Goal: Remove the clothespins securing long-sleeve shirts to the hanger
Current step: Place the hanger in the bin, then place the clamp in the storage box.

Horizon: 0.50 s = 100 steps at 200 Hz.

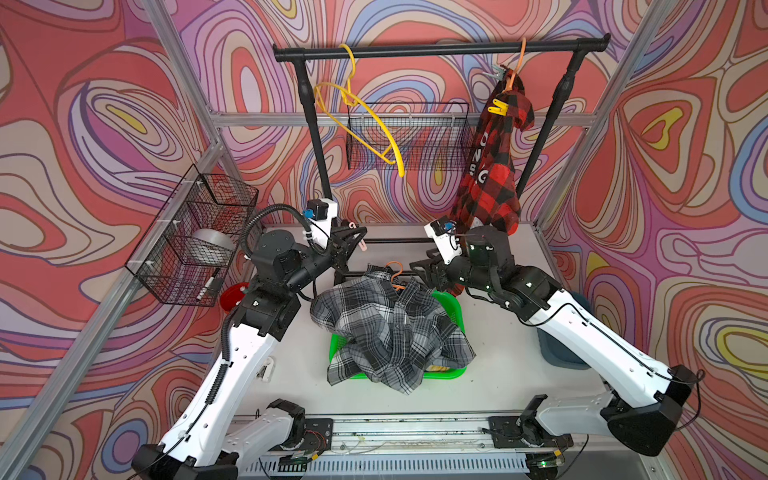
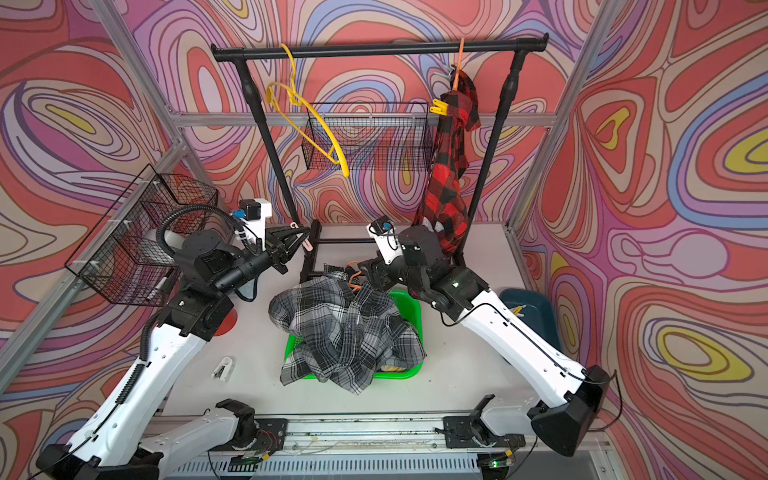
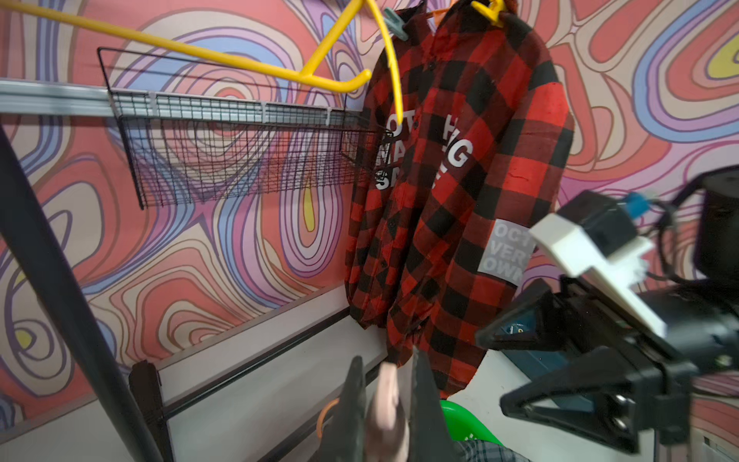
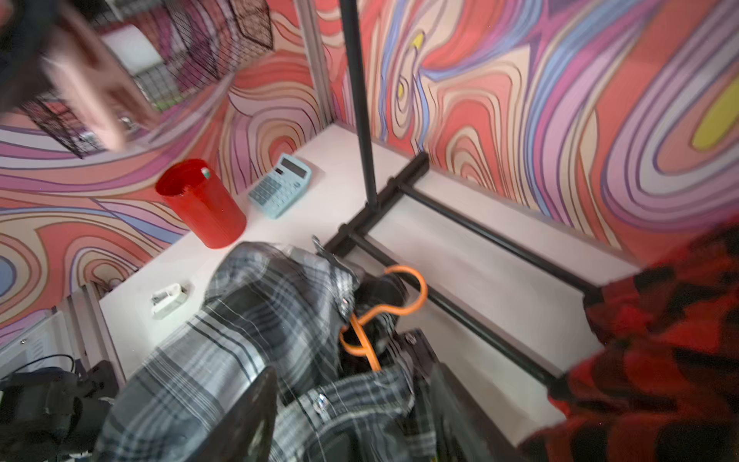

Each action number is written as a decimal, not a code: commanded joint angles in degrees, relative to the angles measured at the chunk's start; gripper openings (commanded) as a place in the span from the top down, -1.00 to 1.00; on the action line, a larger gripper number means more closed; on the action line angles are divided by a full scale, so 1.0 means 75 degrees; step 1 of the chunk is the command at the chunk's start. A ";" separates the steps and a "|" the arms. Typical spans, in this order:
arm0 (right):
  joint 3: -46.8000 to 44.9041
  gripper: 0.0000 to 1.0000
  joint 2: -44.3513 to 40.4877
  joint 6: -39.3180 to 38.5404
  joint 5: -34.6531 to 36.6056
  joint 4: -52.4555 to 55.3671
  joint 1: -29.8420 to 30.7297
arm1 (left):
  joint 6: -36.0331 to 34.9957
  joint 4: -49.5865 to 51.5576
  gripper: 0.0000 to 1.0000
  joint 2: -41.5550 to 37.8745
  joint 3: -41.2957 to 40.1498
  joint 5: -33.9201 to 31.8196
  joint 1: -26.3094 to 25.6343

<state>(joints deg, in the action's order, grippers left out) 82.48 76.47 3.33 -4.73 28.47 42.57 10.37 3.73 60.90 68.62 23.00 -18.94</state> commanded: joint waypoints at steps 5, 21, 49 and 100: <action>0.0206 -0.23 0.0643 -0.0014 0.0455 -0.1374 0.0568 | 0.0715 0.0386 1.00 0.0231 0.0123 -0.0914 -0.0084; 0.0523 -0.23 0.1109 -0.0021 0.0228 -0.1742 0.0746 | 0.0898 0.0440 1.00 0.0280 0.0160 -0.1084 -0.0077; 0.1049 -0.22 0.1829 -0.0032 -0.0124 -0.2058 0.0919 | 0.1001 0.0461 1.00 0.0329 0.0217 -0.1112 -0.0083; 0.1777 -0.19 0.2765 0.0054 -0.0308 -0.2512 0.1002 | 0.1112 0.0421 1.00 0.0393 0.0202 -0.1064 -0.0082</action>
<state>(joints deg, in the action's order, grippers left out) 92.55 95.31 3.51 -6.11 13.37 49.65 17.34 6.68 63.57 68.64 15.38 -19.20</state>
